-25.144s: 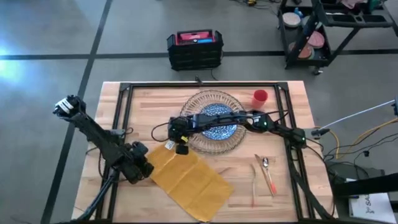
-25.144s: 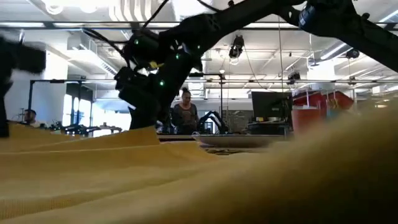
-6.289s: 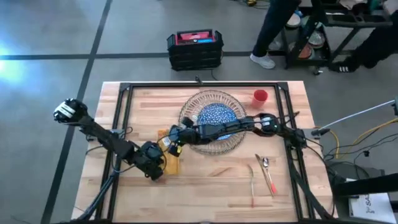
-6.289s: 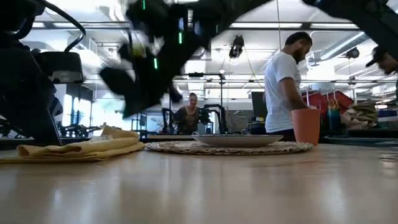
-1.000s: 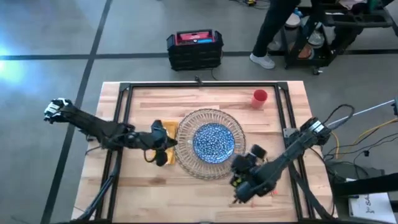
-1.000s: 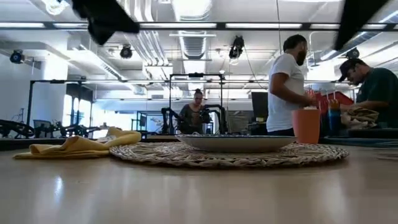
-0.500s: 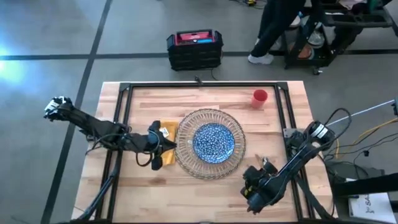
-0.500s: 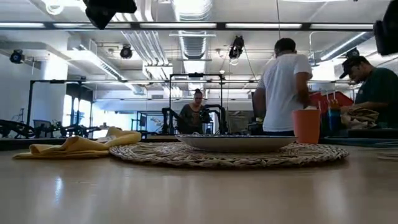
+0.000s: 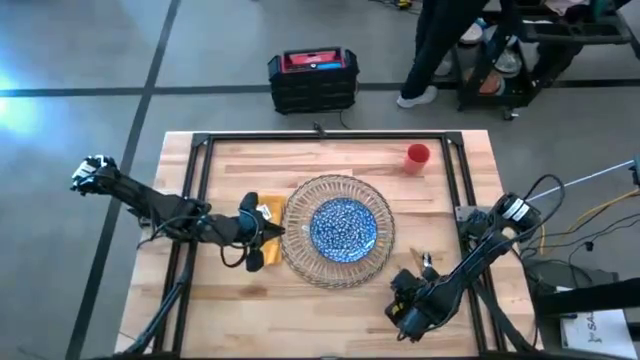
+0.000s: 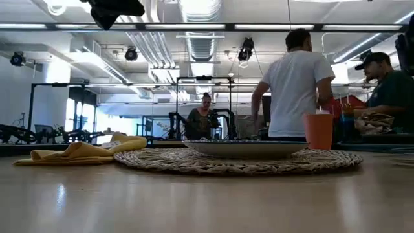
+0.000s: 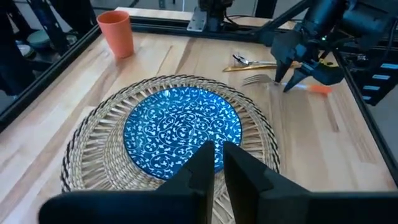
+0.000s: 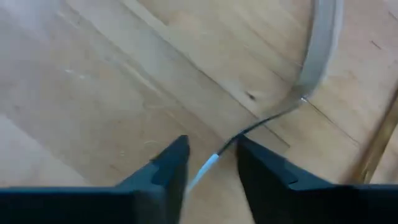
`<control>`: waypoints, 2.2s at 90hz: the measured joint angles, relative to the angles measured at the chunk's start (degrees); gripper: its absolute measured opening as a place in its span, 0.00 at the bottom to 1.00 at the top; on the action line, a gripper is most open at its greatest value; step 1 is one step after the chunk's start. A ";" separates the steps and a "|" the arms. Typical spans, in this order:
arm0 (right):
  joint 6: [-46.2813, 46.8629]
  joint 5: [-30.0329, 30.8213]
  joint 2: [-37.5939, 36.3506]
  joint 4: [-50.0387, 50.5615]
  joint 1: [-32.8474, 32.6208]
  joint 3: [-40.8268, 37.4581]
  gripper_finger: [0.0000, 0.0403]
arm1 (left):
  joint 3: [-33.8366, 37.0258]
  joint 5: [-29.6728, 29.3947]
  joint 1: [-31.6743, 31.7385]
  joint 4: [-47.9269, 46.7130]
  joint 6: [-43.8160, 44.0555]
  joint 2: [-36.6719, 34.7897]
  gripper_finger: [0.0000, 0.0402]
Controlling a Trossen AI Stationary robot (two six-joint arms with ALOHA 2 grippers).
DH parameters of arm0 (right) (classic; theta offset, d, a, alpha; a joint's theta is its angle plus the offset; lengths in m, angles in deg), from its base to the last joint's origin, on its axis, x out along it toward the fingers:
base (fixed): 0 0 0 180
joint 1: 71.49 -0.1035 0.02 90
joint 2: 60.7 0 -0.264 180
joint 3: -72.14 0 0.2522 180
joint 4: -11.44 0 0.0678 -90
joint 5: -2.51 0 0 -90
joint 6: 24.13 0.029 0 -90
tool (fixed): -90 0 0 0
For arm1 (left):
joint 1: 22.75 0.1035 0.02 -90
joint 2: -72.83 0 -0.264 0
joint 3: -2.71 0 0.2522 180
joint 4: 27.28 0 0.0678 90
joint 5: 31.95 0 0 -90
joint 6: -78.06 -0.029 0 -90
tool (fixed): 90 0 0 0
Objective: Set table place
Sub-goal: Put the orange fork on the yellow table napkin
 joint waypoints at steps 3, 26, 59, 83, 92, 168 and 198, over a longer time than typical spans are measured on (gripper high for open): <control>-1.25 0.12 0.01 0.59 0.04 0.44 0.08 | 0.00 0.00 0.00 0.00 0.03 0.00 0.05; -1.27 4.33 -0.02 11.20 0.76 7.88 0.00 | -0.02 0.20 0.00 -0.02 0.00 -0.02 0.05; -19.38 29.12 -0.51 1.14 9.73 24.16 0.00 | -0.04 1.29 0.00 -1.53 -1.84 -0.79 0.05; -43.23 20.15 2.21 -41.23 28.11 20.32 0.00 | -0.05 5.95 -0.11 -16.53 4.46 -4.08 0.05; -42.11 16.04 5.98 -49.17 32.74 19.43 0.00 | -0.05 5.92 -0.22 -21.19 6.12 -4.99 0.05; -28.31 0.87 32.65 -53.13 43.53 41.68 0.00 | 0.59 5.90 -0.85 -33.00 14.99 -2.89 0.05; -25.79 0.29 33.53 -51.53 44.18 41.59 0.00 | 0.59 5.88 -0.87 -32.98 15.05 -2.91 0.05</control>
